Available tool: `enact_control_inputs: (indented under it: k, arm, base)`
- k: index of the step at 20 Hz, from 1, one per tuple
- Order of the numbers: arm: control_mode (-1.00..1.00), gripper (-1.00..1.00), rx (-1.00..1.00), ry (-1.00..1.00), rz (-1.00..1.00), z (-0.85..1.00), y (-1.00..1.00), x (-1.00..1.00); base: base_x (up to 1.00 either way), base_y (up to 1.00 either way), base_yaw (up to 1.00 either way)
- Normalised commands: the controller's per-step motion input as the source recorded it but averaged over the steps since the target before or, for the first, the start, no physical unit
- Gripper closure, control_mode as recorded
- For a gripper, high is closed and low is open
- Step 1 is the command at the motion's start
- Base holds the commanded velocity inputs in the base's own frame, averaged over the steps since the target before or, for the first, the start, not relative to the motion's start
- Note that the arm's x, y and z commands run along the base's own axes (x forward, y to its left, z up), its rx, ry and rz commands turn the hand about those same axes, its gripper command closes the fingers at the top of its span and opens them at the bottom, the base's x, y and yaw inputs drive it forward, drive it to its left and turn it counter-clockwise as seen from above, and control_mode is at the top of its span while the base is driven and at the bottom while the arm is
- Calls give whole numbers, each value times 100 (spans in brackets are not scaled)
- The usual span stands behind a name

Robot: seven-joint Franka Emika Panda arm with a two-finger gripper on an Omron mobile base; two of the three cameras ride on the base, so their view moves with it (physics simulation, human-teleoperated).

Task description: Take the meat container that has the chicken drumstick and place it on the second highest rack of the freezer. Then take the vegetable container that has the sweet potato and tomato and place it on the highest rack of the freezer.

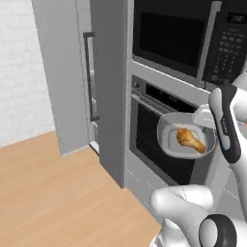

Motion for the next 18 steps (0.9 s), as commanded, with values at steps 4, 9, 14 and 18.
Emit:
enact_control_inputs:
  k: [4,9,14,18]
  arm:
    - [100,100,0,0,0,0,0,0]
    - [100,100,0,0,0,0,0,0]
    - [100,100,0,0,0,0,0,0]
    - [100,100,0,0,0,0,0,0]
  base:
    - [34,69,73]
    - [49,56,48]
    - [100,6,5]
    - [100,18,3]
